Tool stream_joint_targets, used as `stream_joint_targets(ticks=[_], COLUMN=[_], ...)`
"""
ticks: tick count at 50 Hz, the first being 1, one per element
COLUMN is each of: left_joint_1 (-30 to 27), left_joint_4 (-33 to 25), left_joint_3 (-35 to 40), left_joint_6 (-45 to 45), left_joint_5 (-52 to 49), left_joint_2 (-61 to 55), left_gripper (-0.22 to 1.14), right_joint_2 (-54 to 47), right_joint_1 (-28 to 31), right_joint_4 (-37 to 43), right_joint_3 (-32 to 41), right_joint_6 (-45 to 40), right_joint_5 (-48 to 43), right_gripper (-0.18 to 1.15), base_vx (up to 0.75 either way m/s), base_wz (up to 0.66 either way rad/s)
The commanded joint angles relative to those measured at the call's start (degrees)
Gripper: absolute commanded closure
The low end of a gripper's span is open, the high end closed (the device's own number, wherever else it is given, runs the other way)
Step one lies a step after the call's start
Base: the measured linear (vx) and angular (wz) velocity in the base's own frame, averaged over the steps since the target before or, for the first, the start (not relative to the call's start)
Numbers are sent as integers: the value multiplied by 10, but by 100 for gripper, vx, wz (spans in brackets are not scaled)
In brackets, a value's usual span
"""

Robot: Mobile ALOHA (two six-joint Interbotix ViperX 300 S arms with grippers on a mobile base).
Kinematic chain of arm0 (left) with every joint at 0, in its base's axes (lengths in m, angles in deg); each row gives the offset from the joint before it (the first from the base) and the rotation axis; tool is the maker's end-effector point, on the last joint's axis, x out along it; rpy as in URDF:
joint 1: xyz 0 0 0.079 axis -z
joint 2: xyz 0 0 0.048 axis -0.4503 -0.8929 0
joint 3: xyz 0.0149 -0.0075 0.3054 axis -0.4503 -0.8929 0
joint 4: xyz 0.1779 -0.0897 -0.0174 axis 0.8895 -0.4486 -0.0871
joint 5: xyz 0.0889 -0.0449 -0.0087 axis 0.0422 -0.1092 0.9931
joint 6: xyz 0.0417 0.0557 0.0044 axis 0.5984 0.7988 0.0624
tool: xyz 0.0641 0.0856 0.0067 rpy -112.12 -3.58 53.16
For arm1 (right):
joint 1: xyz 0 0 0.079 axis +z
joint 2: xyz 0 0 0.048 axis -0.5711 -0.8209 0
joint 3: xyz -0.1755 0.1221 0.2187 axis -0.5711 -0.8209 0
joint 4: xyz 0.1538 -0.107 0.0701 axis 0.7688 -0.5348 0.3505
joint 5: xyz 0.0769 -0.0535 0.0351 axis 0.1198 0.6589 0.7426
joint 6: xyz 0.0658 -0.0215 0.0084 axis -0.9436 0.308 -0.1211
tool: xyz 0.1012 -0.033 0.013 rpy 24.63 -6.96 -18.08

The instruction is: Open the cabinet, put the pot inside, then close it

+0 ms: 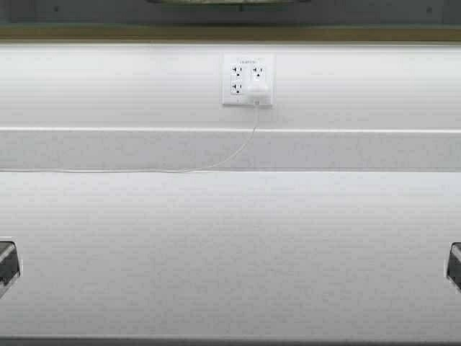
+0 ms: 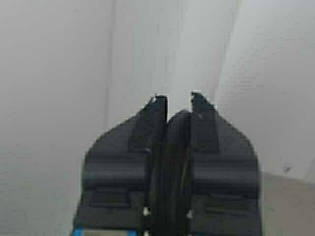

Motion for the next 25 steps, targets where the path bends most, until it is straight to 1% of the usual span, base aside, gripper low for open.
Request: stream_joint_targets(ticks=[1,25], left_joint_1=[53,53], left_joint_4=[16,16], left_joint_3=[34,86], left_joint_6=[-24,-29], left_joint_5=[-33,-47], left_joint_2=[-8,-83], left_gripper=[88,88], right_joint_2=[-9,-50], right_joint_1=[62,49], right_joint_4=[-17,-23], right_joint_3=[36,39], right_joint_6=[-14,-14], right_joint_5=[4,-7], right_gripper=[89,89], base_vx=[9,4], base_wz=[3,3])
